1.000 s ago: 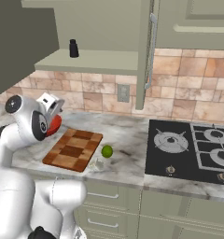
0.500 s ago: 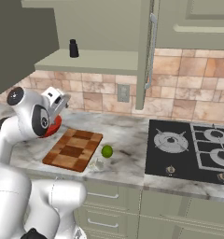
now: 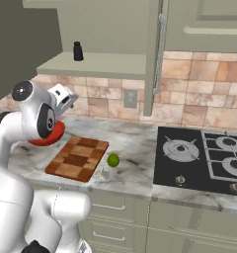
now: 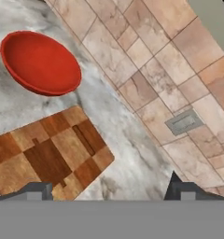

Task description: Open the cabinet. Place the bowl and condiment on the counter. Then place the lime and garlic on the cutting board.

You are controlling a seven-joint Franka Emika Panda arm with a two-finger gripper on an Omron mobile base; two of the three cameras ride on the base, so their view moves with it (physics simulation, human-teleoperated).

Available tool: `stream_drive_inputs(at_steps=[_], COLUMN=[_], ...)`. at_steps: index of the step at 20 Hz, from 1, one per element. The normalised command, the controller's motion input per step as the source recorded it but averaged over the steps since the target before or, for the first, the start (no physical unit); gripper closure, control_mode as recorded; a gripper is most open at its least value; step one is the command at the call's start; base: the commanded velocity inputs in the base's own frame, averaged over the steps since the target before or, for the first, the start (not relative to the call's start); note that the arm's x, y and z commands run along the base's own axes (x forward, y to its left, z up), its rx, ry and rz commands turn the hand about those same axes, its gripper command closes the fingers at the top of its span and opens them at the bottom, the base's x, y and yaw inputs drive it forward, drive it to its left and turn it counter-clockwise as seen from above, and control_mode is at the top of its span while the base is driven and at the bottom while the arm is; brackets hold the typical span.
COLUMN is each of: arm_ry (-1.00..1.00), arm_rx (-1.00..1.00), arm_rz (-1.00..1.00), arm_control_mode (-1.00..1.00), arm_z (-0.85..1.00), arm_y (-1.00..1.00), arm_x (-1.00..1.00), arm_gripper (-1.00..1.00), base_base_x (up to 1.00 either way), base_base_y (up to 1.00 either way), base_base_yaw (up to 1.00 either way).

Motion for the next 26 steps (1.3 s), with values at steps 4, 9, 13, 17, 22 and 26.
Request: stream_drive_inputs(at_steps=[4, 9, 13, 17, 22, 26], arm_ry=[-0.04, -0.06, -0.06, -0.04, -0.04, -0.02], arm_rx=[0.15, 0.07, 0.0, 0.0, -0.02, -0.09], arm_rz=[0.01, 0.05, 0.08, 0.12, 0.15, 0.16], arm_control_mode=[-1.0, -1.0, -1.0, -1.0, -1.0, -1.0], arm_z=[0.18, 0.12, 0.07, 0.06, 0.08, 0.12], arm_y=[-0.12, -0.03, 0.0, 0.0, 0.03, 0.19], arm_x=[-0.23, -0.27, -0.23, -0.15, -0.05, 0.01], arm_gripper=[-1.0, -1.0, -1.0, -1.0, -1.0, -1.0], base_base_x=[0.0, 0.0, 0.0, 0.0, 0.0, 0.0], base_base_y=[0.0, 0.0, 0.0, 0.0, 0.0, 0.0], base_base_yaw=[0.0, 0.0, 0.0, 0.0, 0.0, 0.0])
